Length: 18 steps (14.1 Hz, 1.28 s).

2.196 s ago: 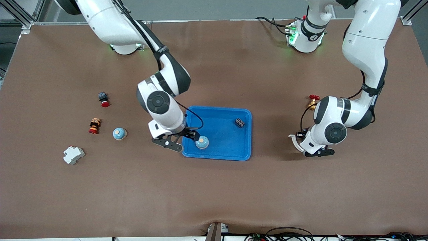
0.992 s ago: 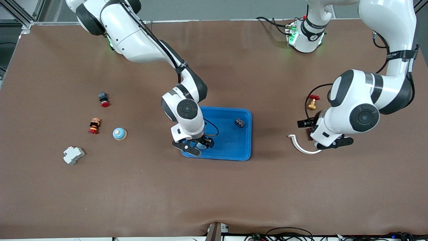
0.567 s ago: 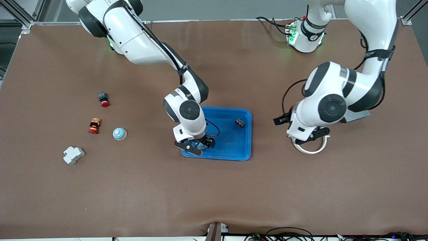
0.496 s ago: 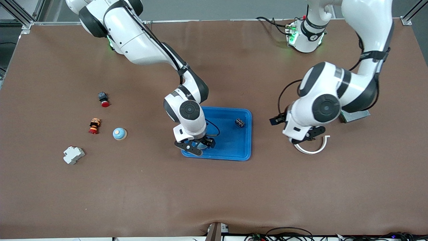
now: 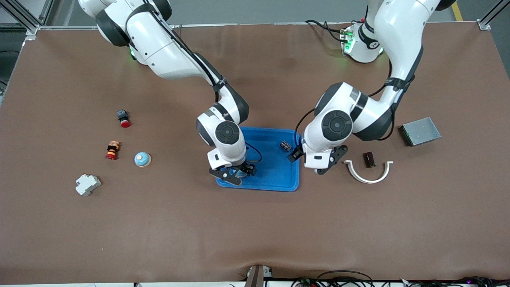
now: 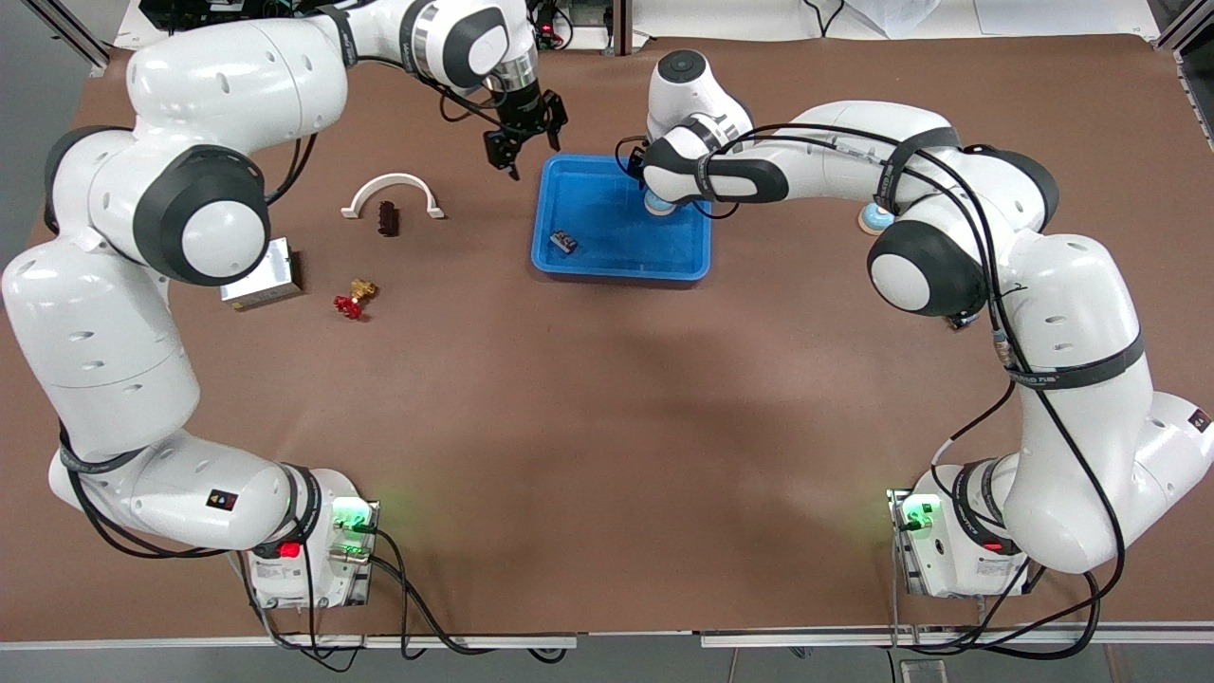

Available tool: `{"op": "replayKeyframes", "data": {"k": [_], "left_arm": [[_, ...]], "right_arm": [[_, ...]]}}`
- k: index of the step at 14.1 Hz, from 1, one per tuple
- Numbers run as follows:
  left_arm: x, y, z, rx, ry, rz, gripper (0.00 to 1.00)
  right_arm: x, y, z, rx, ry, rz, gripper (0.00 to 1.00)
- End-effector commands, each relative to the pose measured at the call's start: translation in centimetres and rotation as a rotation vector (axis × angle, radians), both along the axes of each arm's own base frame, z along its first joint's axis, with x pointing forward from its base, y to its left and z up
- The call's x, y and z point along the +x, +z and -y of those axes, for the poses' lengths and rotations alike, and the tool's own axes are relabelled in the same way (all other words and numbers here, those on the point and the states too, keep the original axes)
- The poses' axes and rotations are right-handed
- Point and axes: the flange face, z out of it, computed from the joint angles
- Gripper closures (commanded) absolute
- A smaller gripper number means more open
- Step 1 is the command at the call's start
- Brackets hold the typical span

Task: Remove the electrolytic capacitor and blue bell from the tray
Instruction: 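Grasp the second bell with the right gripper while the left gripper reaches the tray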

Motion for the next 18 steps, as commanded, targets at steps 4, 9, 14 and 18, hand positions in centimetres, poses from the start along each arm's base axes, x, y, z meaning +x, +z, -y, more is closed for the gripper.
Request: {"op": "replayKeyframes", "data": {"k": [4,9,14,18], "left_arm": [[0.5,-2.4,2.2,-0.023,0.159,0.038,0.00],[0.1,-7.1,2.9,0.049,0.214,0.058,0.00],[-0.9,-9.6,4.3,0.052,0.212,0.049,0.00],[-1.7,-11.2,5.0,0.068,0.214,0.029,0.00]], "right_arm": [[0.2,1.4,-0.8,-0.009,0.002,0.025,1.00],[1.2,7.7,1.5,-0.051,0.002,-0.050,1.00],[5.8,11.9,11.0,-0.033,0.152,-0.111,1.00],[8.6,11.4,19.8,-0.035,0.274,-0.124,1.00]]}}
